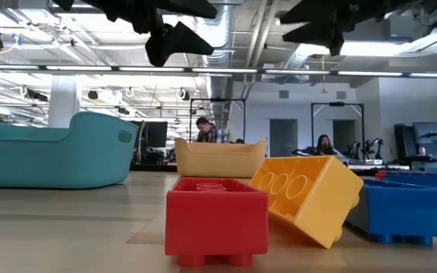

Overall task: Sort & place blocks by color
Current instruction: Put the blue game piece into the green bin

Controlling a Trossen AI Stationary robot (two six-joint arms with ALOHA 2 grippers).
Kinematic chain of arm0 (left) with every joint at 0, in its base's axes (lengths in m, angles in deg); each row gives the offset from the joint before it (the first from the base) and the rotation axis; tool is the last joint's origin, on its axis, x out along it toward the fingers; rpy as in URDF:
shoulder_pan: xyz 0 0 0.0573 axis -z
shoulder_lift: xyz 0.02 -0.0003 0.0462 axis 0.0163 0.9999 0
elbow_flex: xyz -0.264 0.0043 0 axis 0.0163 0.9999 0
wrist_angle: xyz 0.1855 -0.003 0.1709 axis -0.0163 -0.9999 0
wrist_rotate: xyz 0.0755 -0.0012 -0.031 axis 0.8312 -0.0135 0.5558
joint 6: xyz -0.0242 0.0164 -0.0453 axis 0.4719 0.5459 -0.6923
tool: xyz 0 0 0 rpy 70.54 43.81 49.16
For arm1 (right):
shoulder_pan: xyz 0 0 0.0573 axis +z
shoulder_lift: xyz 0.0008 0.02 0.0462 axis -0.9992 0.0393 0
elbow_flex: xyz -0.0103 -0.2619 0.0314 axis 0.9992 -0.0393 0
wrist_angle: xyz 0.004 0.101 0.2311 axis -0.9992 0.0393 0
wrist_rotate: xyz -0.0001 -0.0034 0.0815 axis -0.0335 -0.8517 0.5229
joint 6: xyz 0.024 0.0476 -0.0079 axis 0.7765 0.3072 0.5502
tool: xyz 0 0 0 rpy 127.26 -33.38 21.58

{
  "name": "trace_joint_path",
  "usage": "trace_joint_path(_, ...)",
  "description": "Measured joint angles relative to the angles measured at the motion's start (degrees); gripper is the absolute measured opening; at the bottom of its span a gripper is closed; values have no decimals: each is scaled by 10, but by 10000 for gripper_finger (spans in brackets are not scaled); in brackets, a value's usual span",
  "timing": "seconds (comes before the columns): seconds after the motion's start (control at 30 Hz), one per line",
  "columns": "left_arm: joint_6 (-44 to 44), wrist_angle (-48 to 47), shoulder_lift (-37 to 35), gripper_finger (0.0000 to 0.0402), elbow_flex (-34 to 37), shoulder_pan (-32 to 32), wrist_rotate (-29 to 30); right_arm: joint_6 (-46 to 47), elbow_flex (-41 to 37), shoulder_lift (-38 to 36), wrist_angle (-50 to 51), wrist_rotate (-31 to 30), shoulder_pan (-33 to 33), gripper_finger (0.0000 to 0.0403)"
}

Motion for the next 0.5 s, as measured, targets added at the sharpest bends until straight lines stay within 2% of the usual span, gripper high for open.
trace_joint_path(0.2,14,-46,-35,309,0,-4,-67,0,1,-28,5,0,26,235)
trace_joint_path(0.37,-11,-151,-95,309,0,-3,-52,-3,1,-35,2,-13,54,235)
trace_joint_path(0.5,-48,-208,-111,309,-6,19,-50,-5,1,-35,3,-15,60,235)
